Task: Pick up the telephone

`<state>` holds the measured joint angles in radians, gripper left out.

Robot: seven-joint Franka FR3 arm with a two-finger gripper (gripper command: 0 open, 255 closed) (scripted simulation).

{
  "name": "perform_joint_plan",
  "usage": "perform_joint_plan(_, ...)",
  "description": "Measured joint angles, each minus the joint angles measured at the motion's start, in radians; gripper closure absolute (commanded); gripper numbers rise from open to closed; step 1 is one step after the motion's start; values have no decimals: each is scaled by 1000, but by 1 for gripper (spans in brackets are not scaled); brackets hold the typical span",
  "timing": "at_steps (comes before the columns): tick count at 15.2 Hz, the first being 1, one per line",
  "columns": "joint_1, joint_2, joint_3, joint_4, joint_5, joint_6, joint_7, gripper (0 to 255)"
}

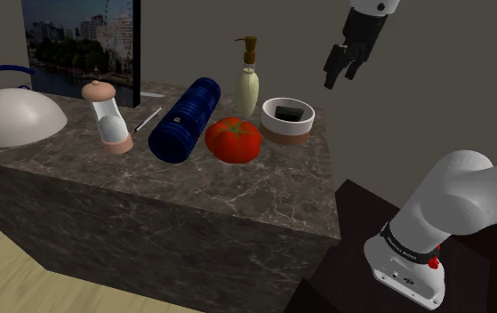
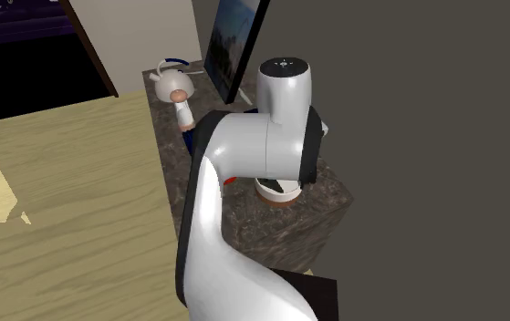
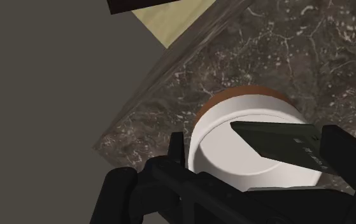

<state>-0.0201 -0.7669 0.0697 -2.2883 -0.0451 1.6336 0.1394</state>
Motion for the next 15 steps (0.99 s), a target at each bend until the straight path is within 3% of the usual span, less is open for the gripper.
perform_joint_plan(2, 1, 6, 17, 0, -9, 14, 10, 0)
perform_joint_plan(5, 1, 50, 109, -16, -62, 107, 70, 0)
perform_joint_plan(9, -17, 116, 250, -41, -171, 238, 177, 0)
perform_joint_plan(13, -68, 227, 412, -12, -323, 328, 318, 0)
perform_joint_plan(15, -83, 249, 443, -16, -365, 353, 351, 0)
